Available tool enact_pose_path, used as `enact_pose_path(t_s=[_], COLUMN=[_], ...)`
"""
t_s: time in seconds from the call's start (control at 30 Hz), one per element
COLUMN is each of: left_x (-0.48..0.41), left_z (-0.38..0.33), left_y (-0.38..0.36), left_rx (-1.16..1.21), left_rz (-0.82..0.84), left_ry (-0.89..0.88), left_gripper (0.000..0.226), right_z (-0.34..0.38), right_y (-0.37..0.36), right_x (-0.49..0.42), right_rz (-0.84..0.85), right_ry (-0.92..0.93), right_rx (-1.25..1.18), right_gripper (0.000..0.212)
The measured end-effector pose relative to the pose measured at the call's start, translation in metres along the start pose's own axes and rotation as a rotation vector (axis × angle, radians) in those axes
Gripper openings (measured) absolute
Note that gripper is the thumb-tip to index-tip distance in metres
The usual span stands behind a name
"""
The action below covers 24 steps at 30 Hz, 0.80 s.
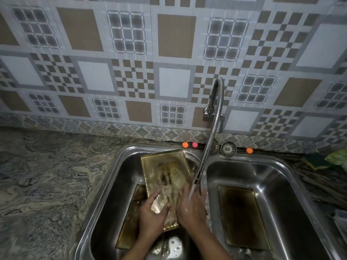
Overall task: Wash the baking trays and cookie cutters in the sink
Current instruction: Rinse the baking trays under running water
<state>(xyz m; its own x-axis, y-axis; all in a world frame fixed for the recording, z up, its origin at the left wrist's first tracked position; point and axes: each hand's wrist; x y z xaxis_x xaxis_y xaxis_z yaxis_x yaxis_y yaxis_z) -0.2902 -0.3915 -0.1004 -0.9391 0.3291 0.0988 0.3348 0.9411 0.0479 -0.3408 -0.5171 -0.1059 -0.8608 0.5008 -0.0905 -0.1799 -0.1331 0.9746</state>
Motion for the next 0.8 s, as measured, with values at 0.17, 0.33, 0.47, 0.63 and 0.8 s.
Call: enact_pose_path(t_s=[0.17, 0.33, 0.47, 0.63, 0.8], left_x=[-0.003, 0.003, 0.009, 0.012, 0.019], left_z=[-0.007, -0.003, -0.010, -0.051, -0.084], left_y=[-0.010, -0.031, -0.046, -0.103, -0.191], left_rx=[0.062, 0.060, -0.027, -0.174, -0.415], left_rz=[0.083, 0.182, 0.206, 0.421, 0.589], left_ry=[0.117, 0.159, 0.171, 0.103, 0.118], left_gripper=[0.067, 0.067, 0.066, 0.063, 0.060], right_z=[-0.030, -0.059, -0.078, -0.127, -0.185], right_y=[0.001, 0.014, 0.027, 0.013, 0.028], right_x=[-0.006, 0.010, 0.033, 0.046, 0.062], right_rz=[0.083, -0.141, -0.067, 0.097, 0.297], right_ry=[0.297, -0.054, -0.383, -0.673, -0.929], right_rx=[-0.104, -0.107, -0.163, -0.806, -1.230], right_gripper=[0.053, 0.039, 0.066, 0.033, 0.028])
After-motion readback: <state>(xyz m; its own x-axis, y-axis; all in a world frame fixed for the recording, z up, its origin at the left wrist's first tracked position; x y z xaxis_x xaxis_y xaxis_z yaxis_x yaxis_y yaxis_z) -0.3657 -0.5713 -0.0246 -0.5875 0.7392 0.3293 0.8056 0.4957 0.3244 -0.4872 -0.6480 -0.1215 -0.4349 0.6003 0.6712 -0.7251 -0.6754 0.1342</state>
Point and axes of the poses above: each hand's wrist, its own x-axis away from the middle knuckle, its own y-axis out of the back of the hand, z = x × y, and after that the axes turned 10 degrees about x, right-handed
